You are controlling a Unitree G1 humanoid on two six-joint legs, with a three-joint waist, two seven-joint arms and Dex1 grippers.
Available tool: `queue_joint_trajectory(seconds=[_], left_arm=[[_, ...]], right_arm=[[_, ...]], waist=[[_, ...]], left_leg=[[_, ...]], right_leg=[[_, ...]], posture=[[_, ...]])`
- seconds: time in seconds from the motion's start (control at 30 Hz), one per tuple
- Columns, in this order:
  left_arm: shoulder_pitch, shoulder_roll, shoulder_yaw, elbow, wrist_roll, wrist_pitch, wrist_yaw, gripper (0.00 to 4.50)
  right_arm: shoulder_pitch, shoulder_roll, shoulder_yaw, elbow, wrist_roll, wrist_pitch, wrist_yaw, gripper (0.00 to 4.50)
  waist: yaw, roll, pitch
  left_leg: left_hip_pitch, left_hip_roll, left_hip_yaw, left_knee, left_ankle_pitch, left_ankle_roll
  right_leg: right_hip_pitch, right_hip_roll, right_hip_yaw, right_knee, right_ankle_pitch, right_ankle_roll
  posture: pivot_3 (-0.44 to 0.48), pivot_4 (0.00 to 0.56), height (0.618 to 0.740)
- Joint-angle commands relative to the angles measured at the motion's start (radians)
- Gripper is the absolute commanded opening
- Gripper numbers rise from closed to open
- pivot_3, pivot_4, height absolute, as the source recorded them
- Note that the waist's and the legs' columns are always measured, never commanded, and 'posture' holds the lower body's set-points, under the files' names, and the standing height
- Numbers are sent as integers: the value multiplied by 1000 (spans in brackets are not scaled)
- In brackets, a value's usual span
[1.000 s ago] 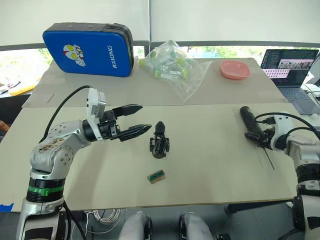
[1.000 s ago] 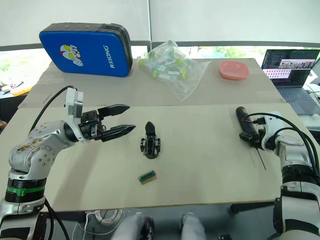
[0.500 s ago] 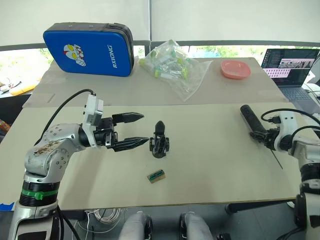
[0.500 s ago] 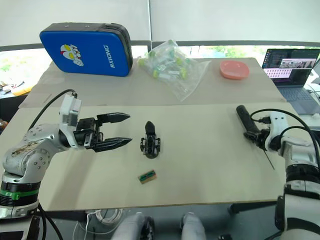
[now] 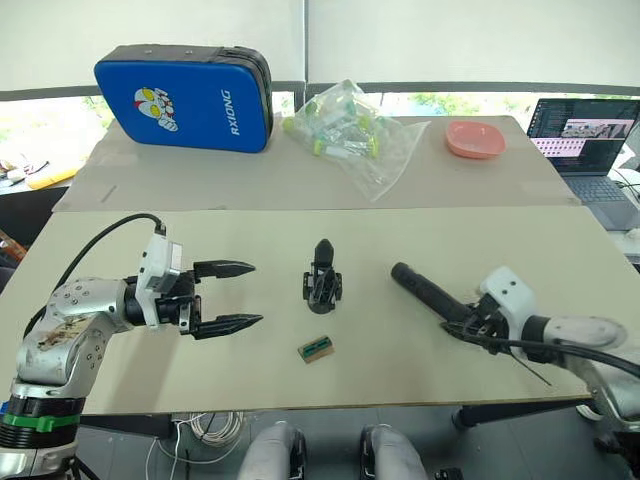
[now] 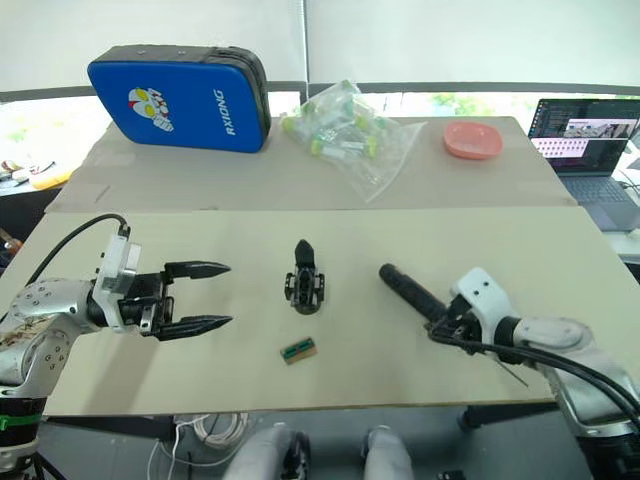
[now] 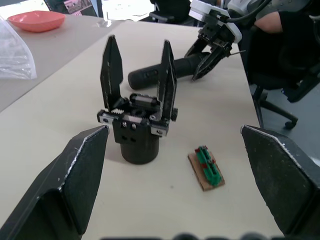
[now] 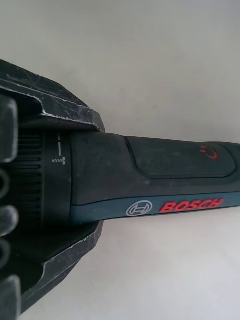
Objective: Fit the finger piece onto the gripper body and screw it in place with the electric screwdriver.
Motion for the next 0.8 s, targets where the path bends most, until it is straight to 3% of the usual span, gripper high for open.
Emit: queue_joint_trajectory(seconds=[0.03,0.13,0.2,0.33,0.4,0.6,0.8], left_arm=[[19,7,8,-16,15,-41,-14,4500],[21,0,-1,-23,21,-49,-7,4500],[19,-6,-6,-31,24,-45,2,4500],[25,-10,-6,-50,14,-25,14,4500],[32,-3,-5,-58,6,-2,14,4500],[21,-15,-9,-58,-3,11,15,4500],[-1,-19,-46,-45,17,-6,0,4500]], right_arm=[[-11,3,13,7,-41,-97,4,1976],[-28,10,30,61,-47,-112,17,1976],[-38,-1,33,88,-50,-114,34,3041],[-47,-55,40,82,-67,-123,82,4375],[-51,-75,28,54,-52,-94,100,4462],[-158,-274,28,-50,36,81,272,4462],[-397,-404,237,-8,-15,236,376,4462]], waist=[[-4,0,0],[-5,0,0],[-6,0,0],[-4,0,0],[-2,0,0],[-4,0,0],[-6,0,0]], left_leg=[[0,0,0,0,0,0],[1,1,0,0,1,0],[2,1,0,-1,4,4],[3,2,0,-1,4,4],[3,2,-1,-1,4,4],[1,2,-1,-1,4,6],[2,2,-2,-1,2,4]], right_leg=[[0,0,0,0,0,0],[0,2,-1,1,1,1],[0,2,-1,2,1,1],[1,2,-1,2,1,1],[1,2,-1,1,1,1],[0,1,-1,1,1,1],[-1,1,-1,1,0,-1]], posture=[[0,150,740],[0,150,740],[0,150,740],[0,150,740],[0,150,740],[0,150,740],[0,150,740]])
